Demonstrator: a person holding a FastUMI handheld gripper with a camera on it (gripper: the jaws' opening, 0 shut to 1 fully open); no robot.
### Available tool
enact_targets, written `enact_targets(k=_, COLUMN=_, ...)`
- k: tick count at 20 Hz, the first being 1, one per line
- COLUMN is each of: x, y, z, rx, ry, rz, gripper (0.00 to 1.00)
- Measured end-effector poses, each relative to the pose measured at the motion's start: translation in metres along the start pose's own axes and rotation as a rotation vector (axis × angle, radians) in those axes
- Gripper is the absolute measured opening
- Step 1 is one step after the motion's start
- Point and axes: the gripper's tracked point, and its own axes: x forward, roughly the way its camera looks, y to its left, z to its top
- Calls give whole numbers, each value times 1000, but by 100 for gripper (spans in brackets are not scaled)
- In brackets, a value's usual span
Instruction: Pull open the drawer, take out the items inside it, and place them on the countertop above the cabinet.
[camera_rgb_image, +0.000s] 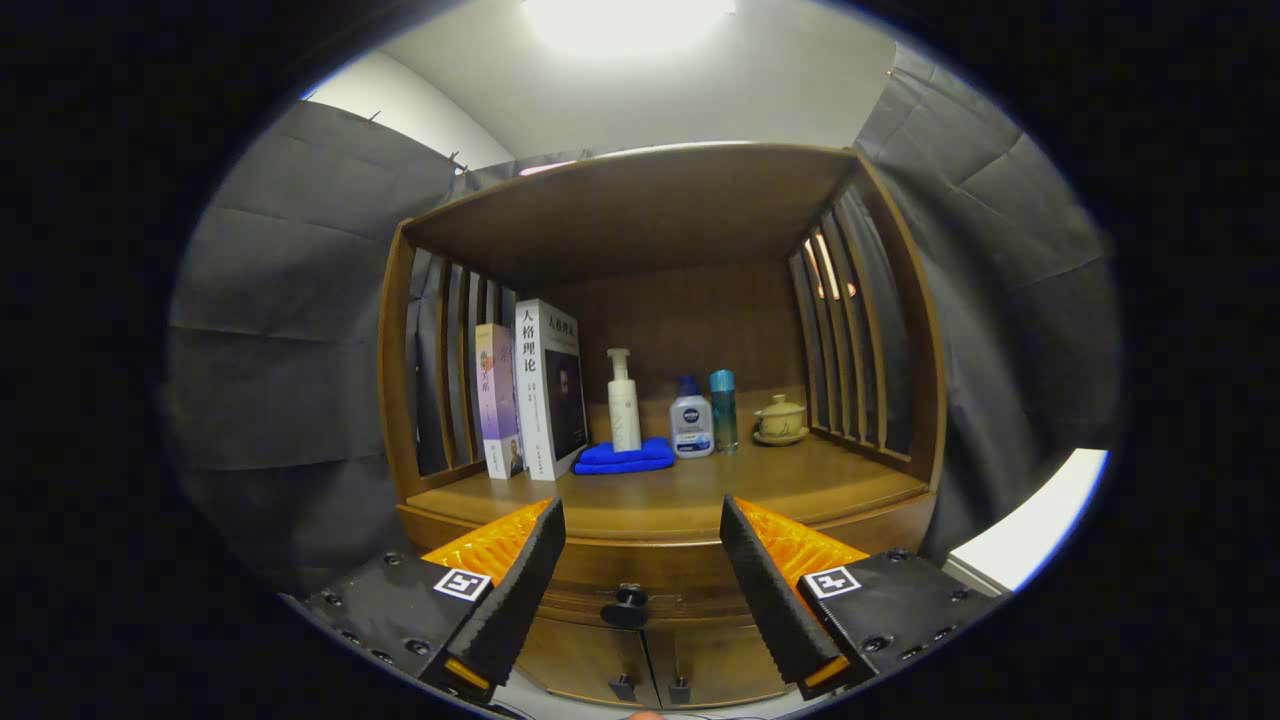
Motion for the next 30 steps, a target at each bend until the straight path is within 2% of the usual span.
enact_targets(k=9, x=31, y=11, z=-51, rx=-2, ry=50, rz=11, gripper=98)
enact_targets(k=21, x=48, y=12, z=-118, rx=5, ry=182, rz=4, gripper=97)
enact_targets(k=26, x=53, y=16, z=-139, rx=-10, ry=230, rz=8, gripper=88)
enact_targets(k=28, x=53, y=16, z=-141, rx=-9, ry=233, rz=7, gripper=82)
enact_targets(k=30, x=54, y=16, z=-143, rx=-15, ry=231, rz=3, gripper=80)
